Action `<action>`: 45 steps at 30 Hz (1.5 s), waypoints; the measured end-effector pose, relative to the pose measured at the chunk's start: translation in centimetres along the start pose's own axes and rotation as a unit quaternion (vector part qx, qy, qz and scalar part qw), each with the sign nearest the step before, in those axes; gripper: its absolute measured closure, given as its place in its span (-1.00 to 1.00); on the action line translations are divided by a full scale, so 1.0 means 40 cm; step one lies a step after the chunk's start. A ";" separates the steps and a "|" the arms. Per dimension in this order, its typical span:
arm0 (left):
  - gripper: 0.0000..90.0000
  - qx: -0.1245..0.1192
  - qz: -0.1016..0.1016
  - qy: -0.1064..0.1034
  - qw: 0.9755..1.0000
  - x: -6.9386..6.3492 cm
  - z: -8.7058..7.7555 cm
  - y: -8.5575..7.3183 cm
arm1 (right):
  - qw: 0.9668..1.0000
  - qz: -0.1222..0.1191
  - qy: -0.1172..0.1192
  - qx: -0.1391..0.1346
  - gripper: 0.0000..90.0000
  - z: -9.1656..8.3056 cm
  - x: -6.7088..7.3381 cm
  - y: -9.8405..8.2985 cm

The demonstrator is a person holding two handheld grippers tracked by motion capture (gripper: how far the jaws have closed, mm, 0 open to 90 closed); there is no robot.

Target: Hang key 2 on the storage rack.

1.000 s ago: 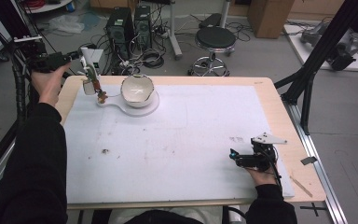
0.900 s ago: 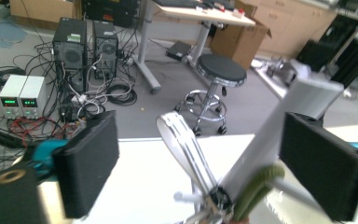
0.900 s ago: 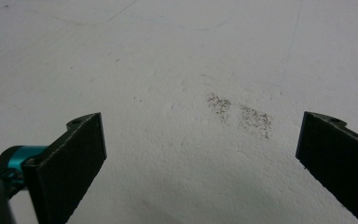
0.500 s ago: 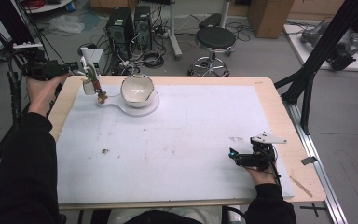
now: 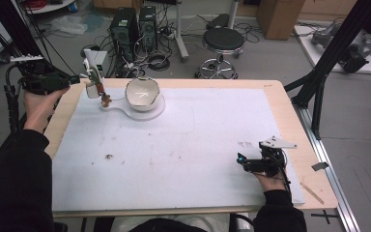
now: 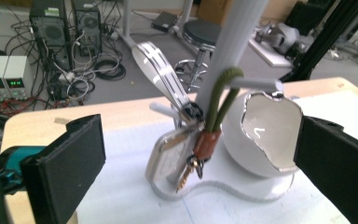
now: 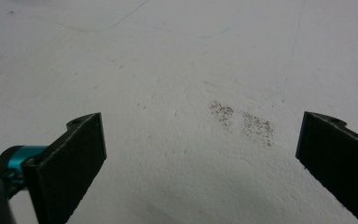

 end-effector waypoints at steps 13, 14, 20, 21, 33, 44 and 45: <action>-0.94 0.043 0.036 -0.029 0.998 -0.063 -0.034 -0.090 | 1.000 -0.006 0.001 -0.001 -0.98 0.001 0.002 0.003; -0.94 0.046 0.040 -0.030 0.998 -0.069 -0.037 -0.096 | 1.000 -0.006 0.000 0.000 -0.98 0.001 0.003 0.003; -0.94 0.052 0.058 -0.044 0.996 -0.098 -0.052 -0.129 | 1.000 -0.008 0.000 0.001 -0.98 0.001 0.005 0.003; -0.94 0.054 0.059 -0.046 0.996 -0.101 -0.055 -0.133 | 1.000 -0.007 0.001 0.001 -0.98 0.000 0.006 0.003; -0.94 0.087 0.106 -0.064 0.989 -0.165 -0.069 -0.248 | 1.000 -0.009 0.004 0.001 -0.98 -0.001 0.009 0.003; -0.94 0.114 0.133 -0.064 0.983 -0.201 -0.080 -0.338 | 1.000 -0.015 0.004 0.000 -0.98 -0.001 0.009 0.003; -0.94 0.116 0.135 -0.064 0.982 -0.204 -0.080 -0.344 | 1.000 -0.014 0.005 0.001 -0.98 -0.001 0.010 0.003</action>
Point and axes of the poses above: each handheld gripper's, and its own axes: z roughly forward along the jaws, y roughly out of its top, x roughly to its left, the point moved 9 cm from there along z, roughly forward along the jaws, and after that the axes turned 5 degrees about y, right-handed, at the moved point
